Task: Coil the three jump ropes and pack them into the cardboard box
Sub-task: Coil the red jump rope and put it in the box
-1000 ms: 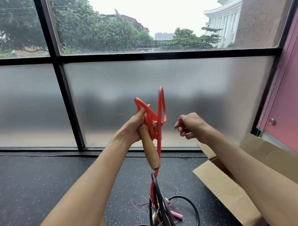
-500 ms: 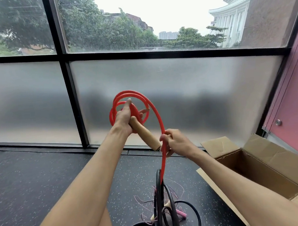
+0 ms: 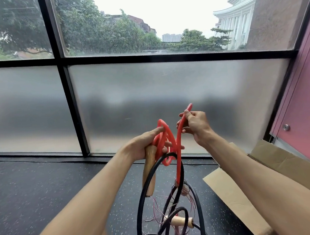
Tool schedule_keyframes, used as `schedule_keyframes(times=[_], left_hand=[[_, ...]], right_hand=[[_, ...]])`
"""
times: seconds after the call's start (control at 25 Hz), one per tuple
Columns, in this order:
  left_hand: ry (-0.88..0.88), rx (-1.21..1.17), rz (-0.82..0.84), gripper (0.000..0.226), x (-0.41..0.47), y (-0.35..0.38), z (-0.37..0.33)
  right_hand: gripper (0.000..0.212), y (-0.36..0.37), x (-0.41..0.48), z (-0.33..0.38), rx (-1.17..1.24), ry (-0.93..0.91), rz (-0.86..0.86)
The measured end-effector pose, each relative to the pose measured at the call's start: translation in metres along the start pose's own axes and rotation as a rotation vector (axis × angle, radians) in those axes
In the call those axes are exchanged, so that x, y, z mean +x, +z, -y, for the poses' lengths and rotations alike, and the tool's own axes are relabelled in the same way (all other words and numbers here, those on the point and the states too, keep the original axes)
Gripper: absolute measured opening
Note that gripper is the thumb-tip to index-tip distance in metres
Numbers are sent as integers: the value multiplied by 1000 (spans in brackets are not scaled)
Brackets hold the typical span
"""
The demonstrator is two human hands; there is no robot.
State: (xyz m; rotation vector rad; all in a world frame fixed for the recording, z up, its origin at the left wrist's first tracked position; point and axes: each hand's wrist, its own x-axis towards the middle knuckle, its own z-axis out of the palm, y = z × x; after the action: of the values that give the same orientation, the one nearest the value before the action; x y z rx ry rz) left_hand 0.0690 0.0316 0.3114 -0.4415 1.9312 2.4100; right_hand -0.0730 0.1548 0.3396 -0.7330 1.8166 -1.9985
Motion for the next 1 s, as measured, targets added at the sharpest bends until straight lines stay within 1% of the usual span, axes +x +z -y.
schedule_keyframes(times=[0.04, 0.16, 0.28, 0.36, 0.4, 0.48, 0.6, 0.64, 0.72, 0.8, 0.84, 0.92, 1.0], left_hand=[[-3, 47, 18, 42, 0, 7, 0], [35, 197, -7, 44, 2, 22, 0], [105, 198, -81, 39, 8, 25, -1], [139, 196, -153, 35, 12, 24, -4], [157, 180, -190, 33, 13, 24, -6], [187, 109, -259, 33, 12, 21, -10], [211, -21, -323, 34, 8, 12, -16], [209, -55, -335, 34, 7, 9, -18], [224, -115, -364, 33, 4, 4, -20], [258, -217, -394, 32, 2, 1, -21], [271, -260, -403, 34, 1, 0, -22], [283, -305, -398, 39, -2, 0, -23], [282, -313, -387, 44, -4, 1, -24]], right_hand=[[28, -1, -1, -1, -1, 7, 5], [28, -1, -5, -4, -15, 17, 35], [32, -1, -7, 1, -44, -1, 15], [32, -5, -12, -7, -174, -10, -7], [30, -8, -16, -15, -234, 28, 10], [26, -13, -28, -38, -365, 173, 123], [17, -18, -53, -73, -643, 373, 406], [13, -17, -60, -82, -650, 415, 478], [11, -13, -70, -97, -508, 457, 535], [16, -3, -72, -107, -370, 420, 483], [22, 4, -70, -111, -366, 361, 424], [29, 16, -67, -114, -457, 164, 313], [20, 23, -67, -115, -563, -59, 244]])
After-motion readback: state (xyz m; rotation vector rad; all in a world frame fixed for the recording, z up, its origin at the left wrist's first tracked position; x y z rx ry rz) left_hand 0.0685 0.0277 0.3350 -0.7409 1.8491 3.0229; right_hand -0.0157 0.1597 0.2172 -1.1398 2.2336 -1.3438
